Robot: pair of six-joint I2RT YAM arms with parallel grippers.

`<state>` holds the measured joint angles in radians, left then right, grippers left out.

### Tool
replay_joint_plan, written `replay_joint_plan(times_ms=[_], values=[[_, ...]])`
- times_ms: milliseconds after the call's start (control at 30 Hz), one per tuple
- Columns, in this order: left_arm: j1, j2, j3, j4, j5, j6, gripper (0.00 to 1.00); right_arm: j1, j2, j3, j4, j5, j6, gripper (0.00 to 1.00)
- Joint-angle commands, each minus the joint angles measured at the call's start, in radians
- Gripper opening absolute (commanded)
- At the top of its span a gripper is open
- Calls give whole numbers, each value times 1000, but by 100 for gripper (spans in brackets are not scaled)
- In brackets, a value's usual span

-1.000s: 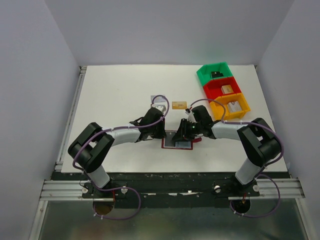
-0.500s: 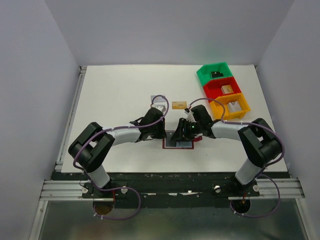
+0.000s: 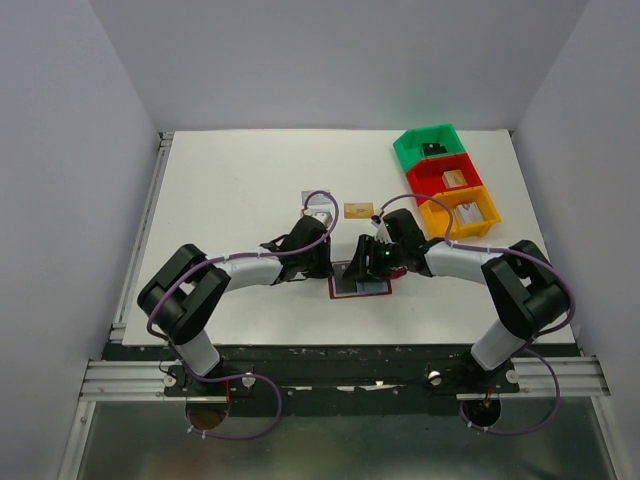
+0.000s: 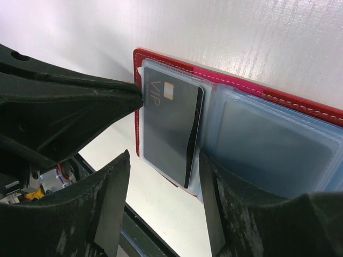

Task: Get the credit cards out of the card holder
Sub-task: Remove the credit card from the card holder.

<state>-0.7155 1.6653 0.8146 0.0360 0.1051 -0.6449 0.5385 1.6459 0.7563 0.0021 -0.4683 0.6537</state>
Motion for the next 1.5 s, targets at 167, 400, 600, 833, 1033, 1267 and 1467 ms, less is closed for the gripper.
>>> replay_joint_plan(times_ms=[167, 400, 600, 833, 1033, 1267, 1467], values=[[2, 31, 1, -22, -16, -2, 0, 3, 34, -37, 91, -52, 30, 59], [2, 31, -9, -19, -16, -6, 0, 3, 26, -72, 188, -90, 75, 58], [2, 31, -25, -4, -8, -15, 0, 2, 31, -106, 288, -124, 126, 57], [1, 25, -46, 13, 1, -25, 0, -12, 48, -158, 433, -151, 199, 56], [2, 10, -57, 16, 2, -30, 0, -31, 43, -198, 504, -124, 241, 55], [2, -53, -74, 1, -21, -27, 1, -38, 68, -196, 516, -124, 248, 54], [2, -88, -74, -8, -39, -22, 2, -38, 74, -189, 515, -136, 244, 52]])
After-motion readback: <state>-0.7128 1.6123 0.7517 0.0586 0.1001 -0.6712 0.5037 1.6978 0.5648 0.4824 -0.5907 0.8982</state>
